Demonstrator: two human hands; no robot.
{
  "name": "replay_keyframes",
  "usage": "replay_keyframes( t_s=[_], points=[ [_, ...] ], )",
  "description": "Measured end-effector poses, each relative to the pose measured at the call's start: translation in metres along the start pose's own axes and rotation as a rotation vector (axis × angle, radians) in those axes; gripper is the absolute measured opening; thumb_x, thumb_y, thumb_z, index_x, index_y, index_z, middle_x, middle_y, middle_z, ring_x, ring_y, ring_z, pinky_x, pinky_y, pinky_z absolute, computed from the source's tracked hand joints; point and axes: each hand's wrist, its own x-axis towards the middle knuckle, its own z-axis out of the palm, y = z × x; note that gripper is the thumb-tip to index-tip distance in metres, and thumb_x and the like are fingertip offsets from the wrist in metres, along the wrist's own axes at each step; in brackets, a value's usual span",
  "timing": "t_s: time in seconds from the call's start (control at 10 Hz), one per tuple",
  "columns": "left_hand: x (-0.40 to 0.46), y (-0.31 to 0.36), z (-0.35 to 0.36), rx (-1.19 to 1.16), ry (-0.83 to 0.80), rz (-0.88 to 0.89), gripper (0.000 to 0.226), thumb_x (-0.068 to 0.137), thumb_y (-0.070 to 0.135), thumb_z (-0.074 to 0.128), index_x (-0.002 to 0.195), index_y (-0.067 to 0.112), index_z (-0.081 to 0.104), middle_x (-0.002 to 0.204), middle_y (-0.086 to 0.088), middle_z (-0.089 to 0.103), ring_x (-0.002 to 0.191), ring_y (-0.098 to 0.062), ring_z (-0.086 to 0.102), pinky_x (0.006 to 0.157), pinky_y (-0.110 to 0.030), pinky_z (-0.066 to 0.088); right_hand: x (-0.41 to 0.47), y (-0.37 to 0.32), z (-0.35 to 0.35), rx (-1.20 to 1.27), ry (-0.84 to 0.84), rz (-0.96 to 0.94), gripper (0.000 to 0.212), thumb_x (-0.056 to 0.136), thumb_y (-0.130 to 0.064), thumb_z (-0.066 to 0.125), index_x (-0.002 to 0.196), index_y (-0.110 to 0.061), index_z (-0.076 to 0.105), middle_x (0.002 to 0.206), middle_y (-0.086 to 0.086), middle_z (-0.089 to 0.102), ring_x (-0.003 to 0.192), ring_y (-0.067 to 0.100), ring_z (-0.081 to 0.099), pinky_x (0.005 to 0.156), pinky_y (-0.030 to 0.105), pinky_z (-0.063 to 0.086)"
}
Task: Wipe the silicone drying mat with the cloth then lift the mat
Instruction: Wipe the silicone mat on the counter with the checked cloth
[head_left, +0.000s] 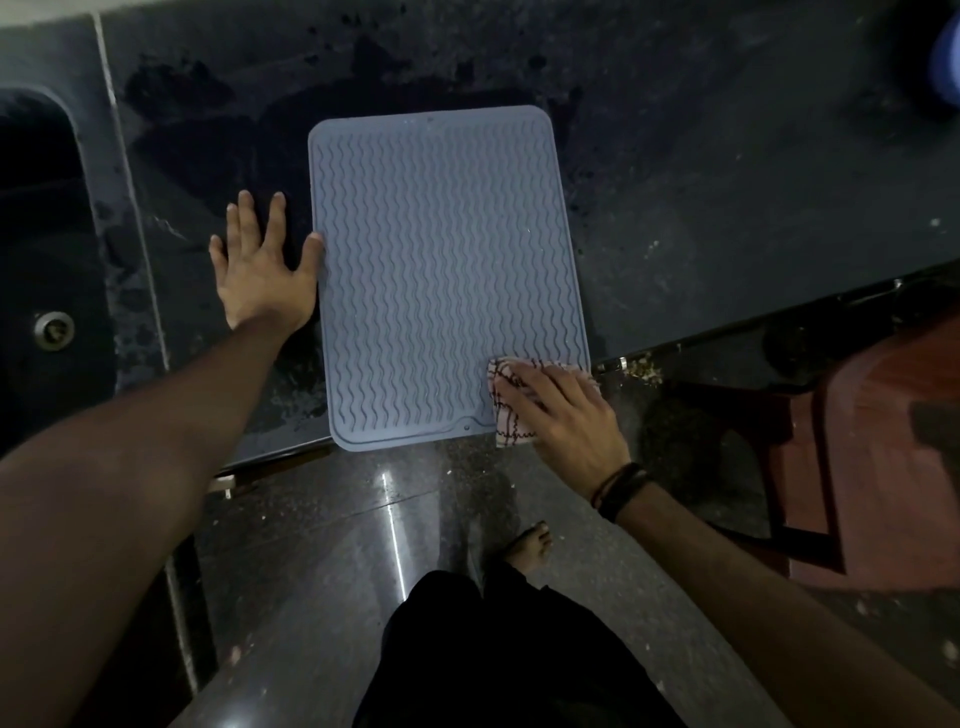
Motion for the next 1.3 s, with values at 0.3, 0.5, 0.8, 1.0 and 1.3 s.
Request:
replay_keyframes(
  t_s=[0.3,0.5,0.8,1.0,1.3],
  points=[
    [0.0,-0.002,0.002,0.008,0.001,-0.001,0.075,0.101,0.072,0.02,0.165,0.035,0.01,0.173,-0.002,-0.001,0.159,-0.02,-0.005,0.127,-0.046,-0.003,0.074,0.031,-0.049,0.507,0.193,0.487,0.042,0.079,-0.013,0.069,0.119,-0.026,0.062,0.11,-0.005,0.067,0.097,0.013,0.06,0.08,0.029,0.053],
    [0.002,-0.003,0.004,0.01,0.003,0.001,0.076,0.1,0.073,0.019,0.165,0.035,0.009,0.173,-0.001,-0.002,0.159,-0.018,-0.005,0.127,-0.046,-0.003,0.176,0.069,-0.066,0.689,-0.177,0.445,0.021,0.079,-0.033,0.074,0.085,-0.015,0.065,0.085,-0.003,0.068,0.079,0.011,0.063,0.069,0.024,0.051],
    [0.001,-0.004,0.005,0.011,0.002,0.002,0.076,0.101,0.072,0.019,0.165,0.034,0.008,0.173,-0.001,-0.003,0.159,-0.018,-0.007,0.128,-0.046,-0.003,0.196,0.06,-0.024,0.328,-0.004,0.386,0.026,0.078,-0.025,0.065,0.102,-0.018,0.062,0.104,0.003,0.063,0.093,0.021,0.06,0.075,0.033,0.054],
    [0.001,-0.002,0.005,-0.011,0.0,-0.002,0.076,0.101,0.072,0.022,0.165,0.033,0.008,0.173,-0.001,-0.003,0.159,-0.016,-0.008,0.128,-0.044,-0.005,0.213,0.054,-0.022,0.333,-0.045,0.534,0.052,0.084,-0.037,0.06,0.131,-0.018,0.048,0.137,0.002,0.048,0.116,0.024,0.053,0.091,0.034,0.047],
    [0.002,-0.003,0.007,-0.035,0.026,0.002,0.078,0.099,0.073,0.016,0.165,0.031,0.012,0.173,-0.003,0.0,0.159,-0.019,-0.004,0.127,-0.045,-0.004,0.258,0.068,-0.027,0.306,-0.203,0.448,0.053,0.086,-0.051,0.051,0.133,-0.028,0.041,0.136,-0.001,0.052,0.113,0.028,0.057,0.092,0.036,0.049]
  ],
)
